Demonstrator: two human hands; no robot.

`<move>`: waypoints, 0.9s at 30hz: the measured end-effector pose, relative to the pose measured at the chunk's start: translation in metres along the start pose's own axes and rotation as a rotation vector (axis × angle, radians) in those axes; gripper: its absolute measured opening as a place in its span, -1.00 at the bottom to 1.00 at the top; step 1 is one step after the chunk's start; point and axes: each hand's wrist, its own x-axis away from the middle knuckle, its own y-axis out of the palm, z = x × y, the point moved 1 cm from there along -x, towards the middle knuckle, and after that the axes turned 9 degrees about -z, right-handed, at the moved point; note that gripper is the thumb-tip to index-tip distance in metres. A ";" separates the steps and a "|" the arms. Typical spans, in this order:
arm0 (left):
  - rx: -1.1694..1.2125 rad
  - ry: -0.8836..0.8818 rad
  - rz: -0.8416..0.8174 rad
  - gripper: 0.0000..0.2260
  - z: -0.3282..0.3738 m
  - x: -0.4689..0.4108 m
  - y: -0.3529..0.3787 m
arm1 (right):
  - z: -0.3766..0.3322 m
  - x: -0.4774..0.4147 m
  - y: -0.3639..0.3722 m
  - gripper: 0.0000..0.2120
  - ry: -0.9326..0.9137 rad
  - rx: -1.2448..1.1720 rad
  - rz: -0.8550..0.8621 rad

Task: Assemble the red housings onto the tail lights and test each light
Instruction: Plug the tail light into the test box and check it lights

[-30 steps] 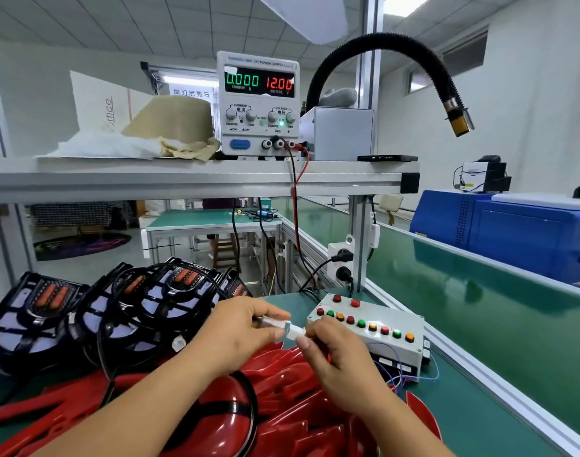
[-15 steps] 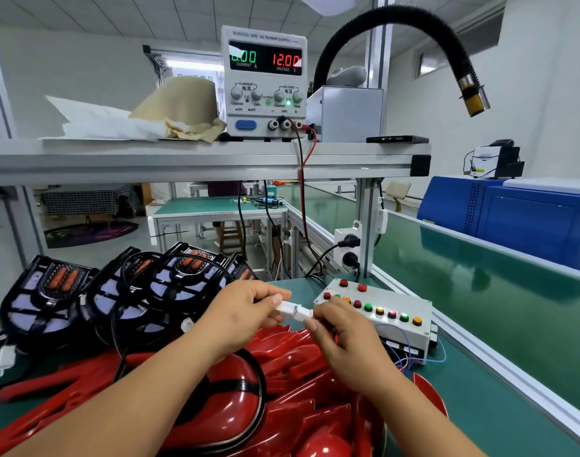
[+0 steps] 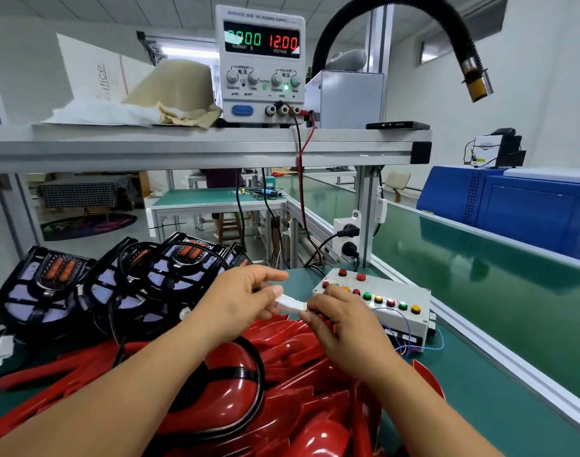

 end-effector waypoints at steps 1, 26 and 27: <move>-0.011 0.006 0.004 -0.78 0.000 0.000 0.001 | -0.001 0.000 0.000 -0.78 -0.011 0.009 0.002; 0.022 0.010 0.054 -0.76 -0.002 -0.003 0.012 | -0.003 -0.002 -0.004 -0.87 -0.022 -0.018 -0.005; 0.024 0.011 0.059 -0.76 -0.003 -0.003 0.013 | -0.004 -0.002 -0.004 -0.87 -0.022 -0.021 -0.004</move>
